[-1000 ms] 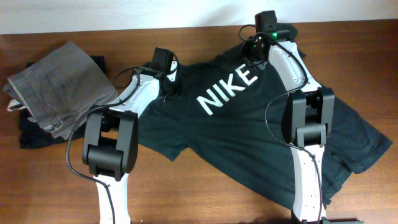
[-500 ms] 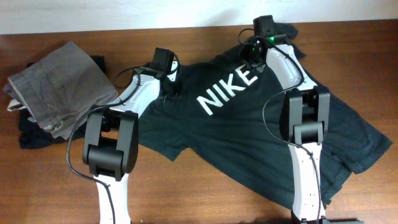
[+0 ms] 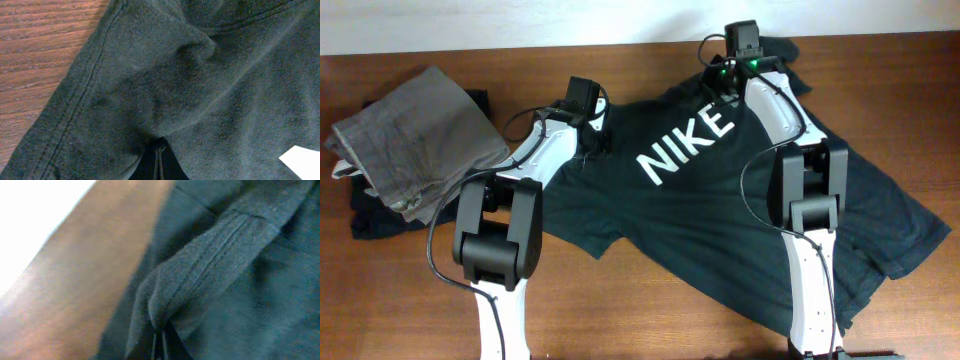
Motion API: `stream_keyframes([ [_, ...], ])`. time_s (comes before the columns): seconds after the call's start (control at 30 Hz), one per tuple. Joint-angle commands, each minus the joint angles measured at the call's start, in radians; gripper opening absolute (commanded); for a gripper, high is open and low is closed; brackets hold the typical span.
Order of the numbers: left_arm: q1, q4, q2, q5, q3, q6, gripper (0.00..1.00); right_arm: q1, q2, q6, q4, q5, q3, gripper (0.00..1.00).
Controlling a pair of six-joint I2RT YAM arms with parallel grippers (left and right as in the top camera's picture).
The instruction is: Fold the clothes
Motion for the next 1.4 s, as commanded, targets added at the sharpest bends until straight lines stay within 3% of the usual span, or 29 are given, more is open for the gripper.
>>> stream_keyframes([
  [0.0,-0.003,-0.002,0.065,-0.023,-0.015,0.013,0.01,0.009,0.016,0.022,0.042,-0.019,-0.006,0.04],
  [0.47,-0.003,-0.002,0.065,-0.023,-0.015,0.013,0.01,0.029,0.034,0.021,0.337,0.096,-0.006,0.07],
  [0.63,-0.003,0.009,0.065,-0.034,-0.015,0.013,0.01,0.042,0.071,0.010,0.435,0.103,-0.006,0.29],
  [0.8,-0.002,0.010,0.065,-0.049,-0.015,0.013,0.01,0.034,0.086,-0.085,0.544,0.058,-0.006,0.43],
  [0.9,0.003,0.017,0.065,-0.049,-0.012,0.013,0.01,0.004,0.085,-0.129,0.610,-0.120,0.026,0.63],
  [1.07,0.025,0.016,0.046,-0.049,0.037,0.018,0.01,-0.075,0.044,-0.129,0.468,-0.379,0.126,0.99],
  [1.37,0.032,-0.076,-0.037,-0.048,0.289,0.079,0.01,-0.196,-0.089,-0.294,-0.114,-0.357,0.275,0.99],
])
